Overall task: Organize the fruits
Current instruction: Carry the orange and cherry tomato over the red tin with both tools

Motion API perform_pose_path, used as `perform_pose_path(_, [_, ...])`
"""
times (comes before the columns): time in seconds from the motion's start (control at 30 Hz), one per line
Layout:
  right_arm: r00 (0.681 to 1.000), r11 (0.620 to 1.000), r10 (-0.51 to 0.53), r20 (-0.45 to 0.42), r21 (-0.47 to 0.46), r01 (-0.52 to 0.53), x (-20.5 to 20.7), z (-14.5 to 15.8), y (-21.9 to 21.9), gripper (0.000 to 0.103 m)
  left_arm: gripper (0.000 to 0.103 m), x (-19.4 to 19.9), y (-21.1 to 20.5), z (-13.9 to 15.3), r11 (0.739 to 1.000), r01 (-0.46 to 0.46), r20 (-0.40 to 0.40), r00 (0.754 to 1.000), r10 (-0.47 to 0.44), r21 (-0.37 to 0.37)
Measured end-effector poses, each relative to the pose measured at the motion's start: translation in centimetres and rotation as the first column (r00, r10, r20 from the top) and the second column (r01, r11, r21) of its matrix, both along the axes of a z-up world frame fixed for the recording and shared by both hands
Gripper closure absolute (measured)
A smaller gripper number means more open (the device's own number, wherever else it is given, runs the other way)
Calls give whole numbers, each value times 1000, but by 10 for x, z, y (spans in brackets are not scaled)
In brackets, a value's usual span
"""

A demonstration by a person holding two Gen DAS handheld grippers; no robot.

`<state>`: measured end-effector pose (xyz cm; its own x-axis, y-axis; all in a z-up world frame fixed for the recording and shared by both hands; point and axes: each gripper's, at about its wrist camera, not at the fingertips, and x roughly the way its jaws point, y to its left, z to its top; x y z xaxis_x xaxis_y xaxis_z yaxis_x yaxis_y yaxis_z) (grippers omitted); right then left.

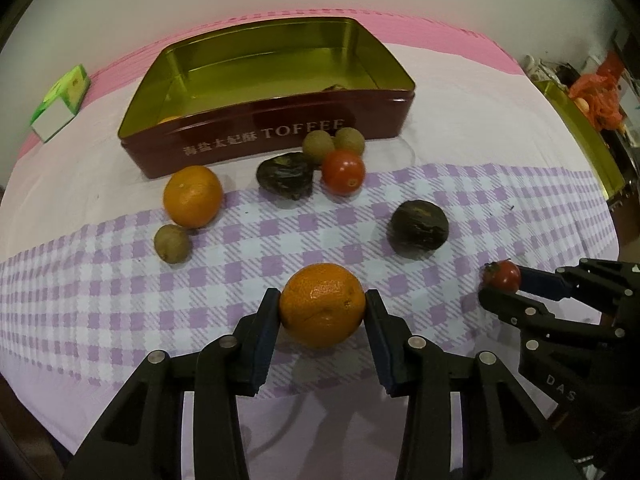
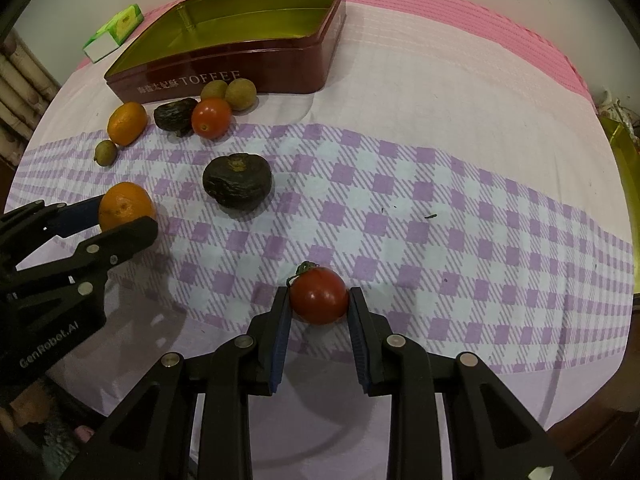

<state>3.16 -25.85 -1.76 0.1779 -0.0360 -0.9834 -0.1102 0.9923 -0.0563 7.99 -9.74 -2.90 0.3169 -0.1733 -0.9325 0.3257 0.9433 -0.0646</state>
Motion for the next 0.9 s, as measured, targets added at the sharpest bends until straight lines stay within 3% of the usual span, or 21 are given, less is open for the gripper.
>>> perform_pose_path(0.27, [1000,1000,4,0,-15,-4,2,-3,3,77,60,1,12,3,1000,-18,13,1000,18,6])
perform_pose_path(0.9, [996,999,46,81,-4,-46,48,37,33,77,60,14,40,32,997,-72,106,992,68,29])
